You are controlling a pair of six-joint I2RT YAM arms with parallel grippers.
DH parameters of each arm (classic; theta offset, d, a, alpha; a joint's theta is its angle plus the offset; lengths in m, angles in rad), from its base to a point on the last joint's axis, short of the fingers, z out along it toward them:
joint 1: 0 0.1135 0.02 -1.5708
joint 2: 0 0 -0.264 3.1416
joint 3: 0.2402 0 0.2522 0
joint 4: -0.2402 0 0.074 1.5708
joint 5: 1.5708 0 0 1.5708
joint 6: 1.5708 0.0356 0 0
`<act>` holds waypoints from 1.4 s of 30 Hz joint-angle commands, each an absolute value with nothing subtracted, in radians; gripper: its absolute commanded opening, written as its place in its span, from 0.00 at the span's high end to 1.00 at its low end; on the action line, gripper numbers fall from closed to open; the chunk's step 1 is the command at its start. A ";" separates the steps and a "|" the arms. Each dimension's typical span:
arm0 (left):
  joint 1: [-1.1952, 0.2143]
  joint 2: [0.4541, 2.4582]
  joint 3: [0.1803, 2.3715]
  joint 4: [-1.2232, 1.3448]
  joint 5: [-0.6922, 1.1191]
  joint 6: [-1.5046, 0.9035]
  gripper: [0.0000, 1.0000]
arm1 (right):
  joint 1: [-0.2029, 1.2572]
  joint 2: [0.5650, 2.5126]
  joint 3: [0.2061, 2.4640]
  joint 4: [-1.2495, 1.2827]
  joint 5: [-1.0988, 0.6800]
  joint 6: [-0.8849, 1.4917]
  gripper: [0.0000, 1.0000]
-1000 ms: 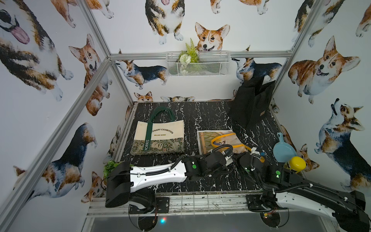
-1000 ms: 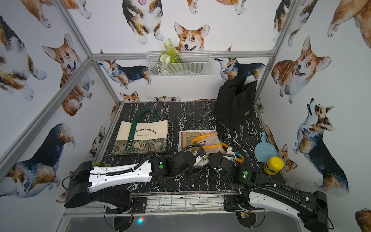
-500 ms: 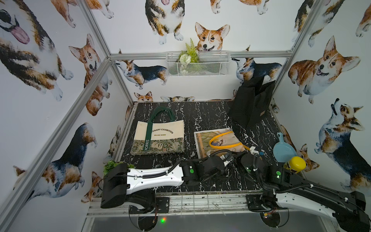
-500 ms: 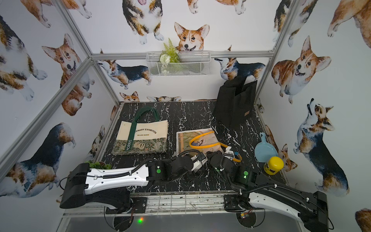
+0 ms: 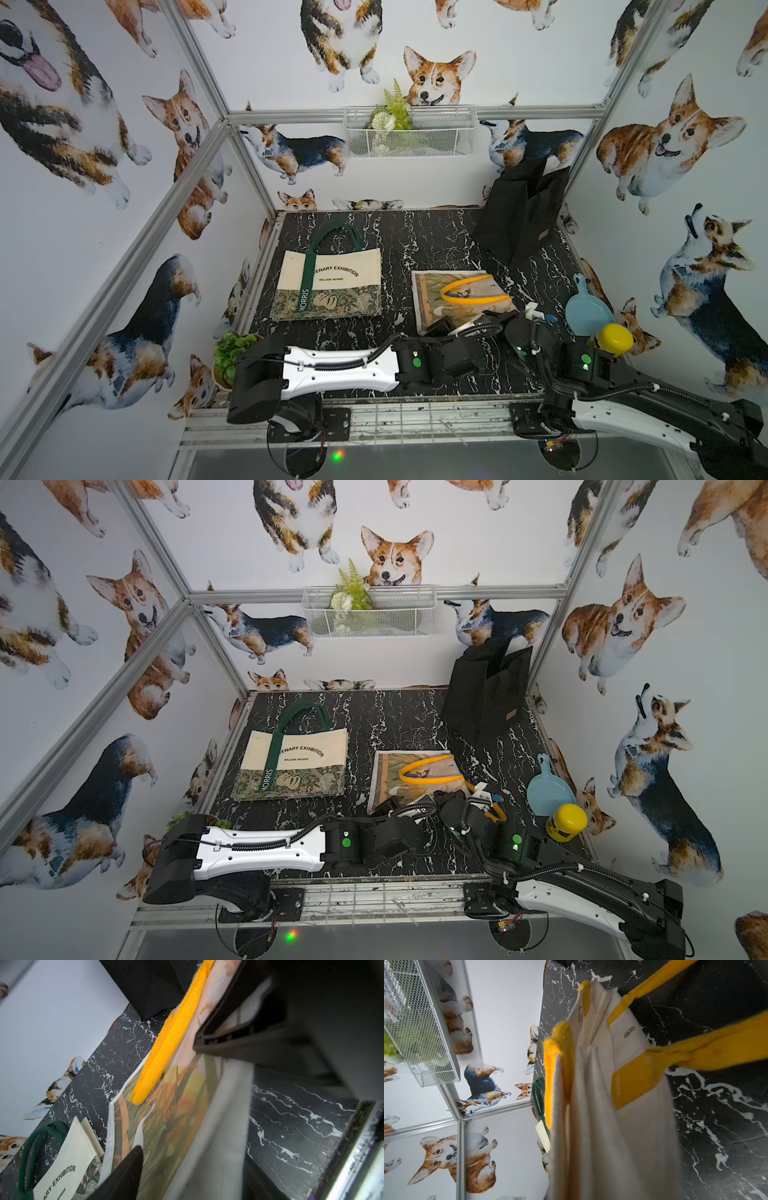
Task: Put away the canvas bag
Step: Press the canvas bag at the center of the board.
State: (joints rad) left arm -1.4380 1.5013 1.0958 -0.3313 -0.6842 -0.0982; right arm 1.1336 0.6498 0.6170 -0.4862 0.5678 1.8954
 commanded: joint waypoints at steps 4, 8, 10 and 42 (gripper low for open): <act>-1.432 1.471 1.069 -0.413 -0.734 -0.103 0.32 | 1.140 0.566 0.644 -0.597 0.525 2.359 1.00; -1.432 1.456 1.049 -0.382 -0.682 -0.092 0.50 | 1.139 0.541 0.638 -0.603 0.529 2.299 1.00; -1.431 1.459 1.054 -0.382 -0.684 -0.094 0.81 | 1.139 0.544 0.639 -0.604 0.515 2.285 1.00; -1.430 1.433 1.046 -0.370 -0.697 -0.123 0.44 | 1.169 0.625 0.653 -0.459 0.438 2.037 1.00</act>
State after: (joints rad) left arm -1.4338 1.4570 1.0618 -0.4381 -0.6750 -0.1024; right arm 1.1622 0.6853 0.6559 -0.4355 0.5217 1.8748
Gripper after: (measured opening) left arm 0.515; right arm 0.075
